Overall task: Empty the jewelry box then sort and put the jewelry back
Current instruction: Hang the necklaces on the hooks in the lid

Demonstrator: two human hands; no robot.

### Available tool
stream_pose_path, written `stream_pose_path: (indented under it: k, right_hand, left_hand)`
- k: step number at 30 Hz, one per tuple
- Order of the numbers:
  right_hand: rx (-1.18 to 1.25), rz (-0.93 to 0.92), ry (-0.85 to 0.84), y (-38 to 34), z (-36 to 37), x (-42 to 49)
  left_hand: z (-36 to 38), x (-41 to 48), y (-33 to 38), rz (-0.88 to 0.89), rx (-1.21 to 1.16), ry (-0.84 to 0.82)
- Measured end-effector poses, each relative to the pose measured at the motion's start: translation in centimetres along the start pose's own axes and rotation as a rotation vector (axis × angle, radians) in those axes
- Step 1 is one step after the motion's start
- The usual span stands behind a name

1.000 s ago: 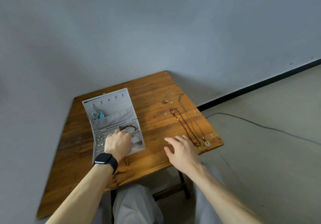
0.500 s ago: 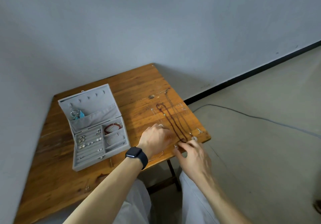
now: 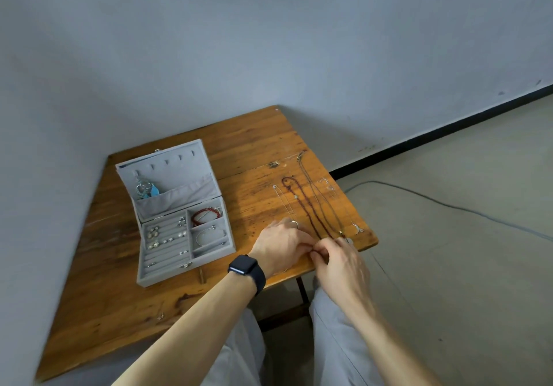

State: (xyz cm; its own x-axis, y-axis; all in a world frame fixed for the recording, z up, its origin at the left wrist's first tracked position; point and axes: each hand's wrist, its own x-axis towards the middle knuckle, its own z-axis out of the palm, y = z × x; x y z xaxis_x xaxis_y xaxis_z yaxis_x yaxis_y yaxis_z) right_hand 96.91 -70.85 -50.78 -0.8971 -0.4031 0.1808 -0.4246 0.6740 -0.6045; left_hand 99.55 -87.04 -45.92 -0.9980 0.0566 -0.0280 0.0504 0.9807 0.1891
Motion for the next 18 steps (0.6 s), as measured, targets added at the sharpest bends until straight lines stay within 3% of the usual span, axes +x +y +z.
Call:
stream_pose_path:
  k: [5, 11, 18]
  right_hand:
    - [0.086, -0.063, -0.03, -0.5, -1.4, 1.4]
    - [0.083, -0.151, -0.021, -3.1, -4.2, 3.9]
    - [0.072, -0.251, -0.047, -7.1, -6.3, 6.2]
  left_hand:
    - [-0.3, -0.3, -0.6, -0.008, -0.062, 0.067]
    - [-2.3, -0.7, -0.2, -0.153, -0.224, 0.19]
    - [-4.6, -1.5, -0.9, -0.287, -0.657, 0.283]
